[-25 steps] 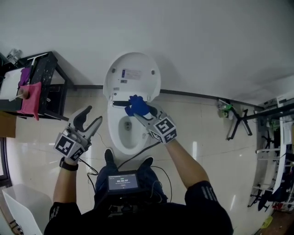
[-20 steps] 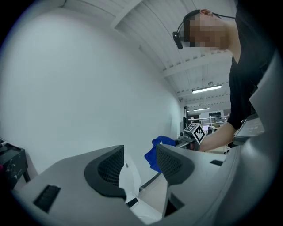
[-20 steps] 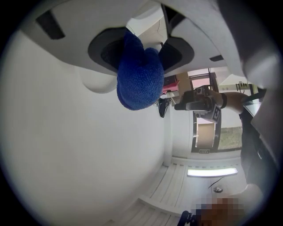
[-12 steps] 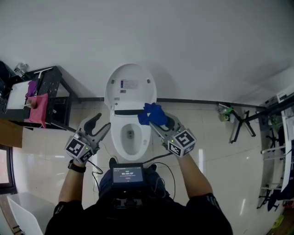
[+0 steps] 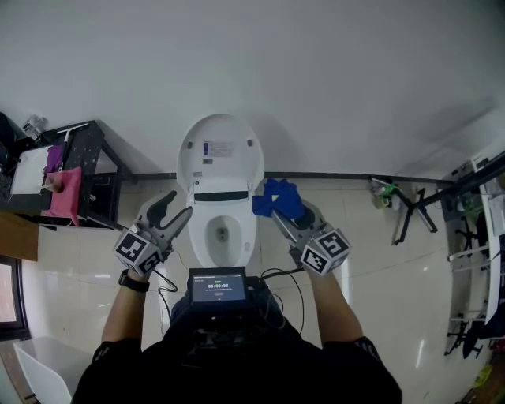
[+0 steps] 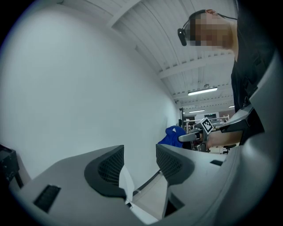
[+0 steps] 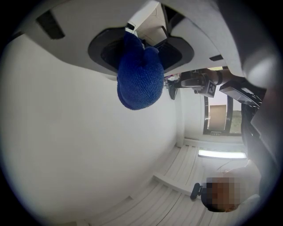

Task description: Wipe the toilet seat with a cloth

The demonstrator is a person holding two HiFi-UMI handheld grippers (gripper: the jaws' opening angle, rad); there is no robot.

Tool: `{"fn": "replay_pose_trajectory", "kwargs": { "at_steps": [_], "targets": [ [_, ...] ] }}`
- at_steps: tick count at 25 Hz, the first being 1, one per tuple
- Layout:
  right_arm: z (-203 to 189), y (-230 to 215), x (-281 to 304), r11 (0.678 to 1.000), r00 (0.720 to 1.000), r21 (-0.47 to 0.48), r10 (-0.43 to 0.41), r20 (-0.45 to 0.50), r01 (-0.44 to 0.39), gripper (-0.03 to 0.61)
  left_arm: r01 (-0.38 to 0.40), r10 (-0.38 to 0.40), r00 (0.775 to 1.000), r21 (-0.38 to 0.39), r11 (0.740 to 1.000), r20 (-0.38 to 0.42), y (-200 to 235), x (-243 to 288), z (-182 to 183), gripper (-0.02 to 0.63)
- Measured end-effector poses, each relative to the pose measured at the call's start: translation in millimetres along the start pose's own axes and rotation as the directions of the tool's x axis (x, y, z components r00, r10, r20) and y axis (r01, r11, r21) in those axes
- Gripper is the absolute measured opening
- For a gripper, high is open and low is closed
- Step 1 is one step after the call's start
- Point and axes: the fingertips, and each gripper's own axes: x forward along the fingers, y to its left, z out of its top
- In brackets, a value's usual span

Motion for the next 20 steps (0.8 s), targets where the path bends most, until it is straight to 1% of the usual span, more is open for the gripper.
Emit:
{"fn": "replay_pose_trajectory", "kwargs": {
  "at_steps": [3, 12, 20],
  "targets": [
    [7.9, -3.5, 0.0, 1.000, 1.000, -0.004, 0.005, 0.026, -0.005, 0.207, -0.005, 0.005, 1.000, -0.001, 1.000, 0.007, 3.4, 3.4, 3.1, 0.220],
    [26.2, -3.7, 17.2, 0.999, 0.998, -0.015, 0.032, 0.048, -0.031, 0.207, -0.012, 0.013, 1.000, -0.006, 1.000, 0.014, 14.0, 6.9, 5.3, 0.221],
    [28.7, -3.2, 26.1, 0.999, 0.998, -0.022, 0.037, 0.054, -0.036, 0.207, -0.020, 0.020, 1.000, -0.011, 1.000, 0.022, 23.2, 4.7, 5.0, 0.219]
  ]
}}
